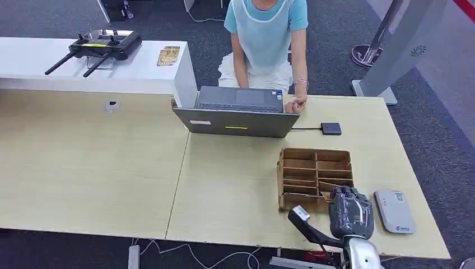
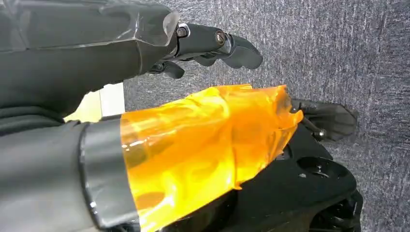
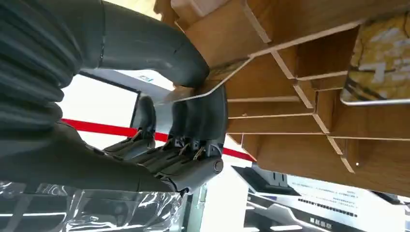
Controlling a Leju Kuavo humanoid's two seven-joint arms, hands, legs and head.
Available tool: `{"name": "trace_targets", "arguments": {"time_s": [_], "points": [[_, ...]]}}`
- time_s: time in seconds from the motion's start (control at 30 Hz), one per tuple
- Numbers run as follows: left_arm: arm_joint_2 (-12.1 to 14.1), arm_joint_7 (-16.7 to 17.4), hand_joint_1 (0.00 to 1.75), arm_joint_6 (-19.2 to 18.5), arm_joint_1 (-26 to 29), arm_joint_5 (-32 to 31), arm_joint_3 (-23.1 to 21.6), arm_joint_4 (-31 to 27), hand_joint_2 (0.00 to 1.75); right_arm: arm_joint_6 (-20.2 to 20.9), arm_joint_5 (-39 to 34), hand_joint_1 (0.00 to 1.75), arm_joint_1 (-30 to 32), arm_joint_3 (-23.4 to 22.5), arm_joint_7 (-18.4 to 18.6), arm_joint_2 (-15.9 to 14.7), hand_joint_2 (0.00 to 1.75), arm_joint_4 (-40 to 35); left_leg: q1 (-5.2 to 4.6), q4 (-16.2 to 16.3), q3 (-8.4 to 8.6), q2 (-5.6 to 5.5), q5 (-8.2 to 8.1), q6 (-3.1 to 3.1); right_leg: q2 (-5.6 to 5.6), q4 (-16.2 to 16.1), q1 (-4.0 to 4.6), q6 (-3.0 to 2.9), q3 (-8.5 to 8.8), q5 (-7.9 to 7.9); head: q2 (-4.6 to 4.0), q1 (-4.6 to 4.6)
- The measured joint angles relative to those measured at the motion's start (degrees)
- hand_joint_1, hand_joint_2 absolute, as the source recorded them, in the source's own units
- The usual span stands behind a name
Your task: Pass the card to the sensor for recognition and then transmit it.
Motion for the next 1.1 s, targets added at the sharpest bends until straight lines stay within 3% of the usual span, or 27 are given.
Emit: {"name": "trace_targets", "arguments": {"time_s": [0.13,0.27,0.6,0.73,0.83,0.97,1.1], "points": [[0.0,0.0,0.0,0.0,0.0,0.0,0.0,0.0,0.0,-0.2,0.0,1.41,-0.1,0.0,0.8,-0.1,1.75,0.0,0.0,0.0,0.0,0.0,0.0,0.0,0.0,0.0,0.0,0.0,0.0,0.0,-0.02,0.0],[0.0,0.0,0.0,0.0,0.0,0.0,0.0,0.0,0.0,-0.3,0.0,1.45,-0.4,0.9,3.9,-1.3,1.75,0.0,0.0,0.0,0.0,0.0,0.0,0.0,0.0,0.0,0.0,0.0,0.0,0.0,0.0,0.0],[0.0,0.0,0.0,0.0,0.0,0.0,0.0,0.0,0.0,-2.5,0.0,1.54,-0.7,1.4,3.2,-2.1,1.75,-0.4,0.0,0.0,0.0,0.0,0.0,0.0,0.0,0.0,0.0,0.0,0.0,0.0,-0.02,0.0],[0.0,-0.1,0.0,0.0,0.0,0.0,0.0,0.0,0.0,-3.7,-0.9,1.57,-0.6,0.2,-2.5,-1.2,1.75,-1.3,0.0,0.0,0.01,0.0,0.0,0.0,0.0,0.0,0.0,0.0,-0.01,0.0,-0.02,0.0],[0.0,-0.1,0.0,0.0,0.0,0.2,0.0,0.0,0.0,-3.6,-5.8,1.57,-0.4,-3.1,-11.2,1.2,1.75,-3.1,0.0,0.0,0.01,0.0,0.0,0.0,0.0,0.0,0.0,0.0,-0.01,0.0,0.0,0.0],[0.0,-0.1,0.0,-0.1,0.0,0.4,0.0,0.0,0.0,-3.4,-8.0,1.59,-0.2,-5.7,-14.1,3.2,1.75,-4.5,0.0,0.0,0.01,0.0,0.0,0.0,0.0,0.0,0.0,0.0,0.0,0.0,0.0,0.0],[0.0,-0.2,0.0,-0.2,0.0,0.6,0.0,0.0,0.0,-1.1,-18.5,1.61,0.2,-7.9,-21.3,4.9,1.75,-7.0,0.0,0.0,0.0,0.0,0.0,0.0,0.01,0.0,-0.01,0.0,0.0,0.0,-0.02,0.0]]}}
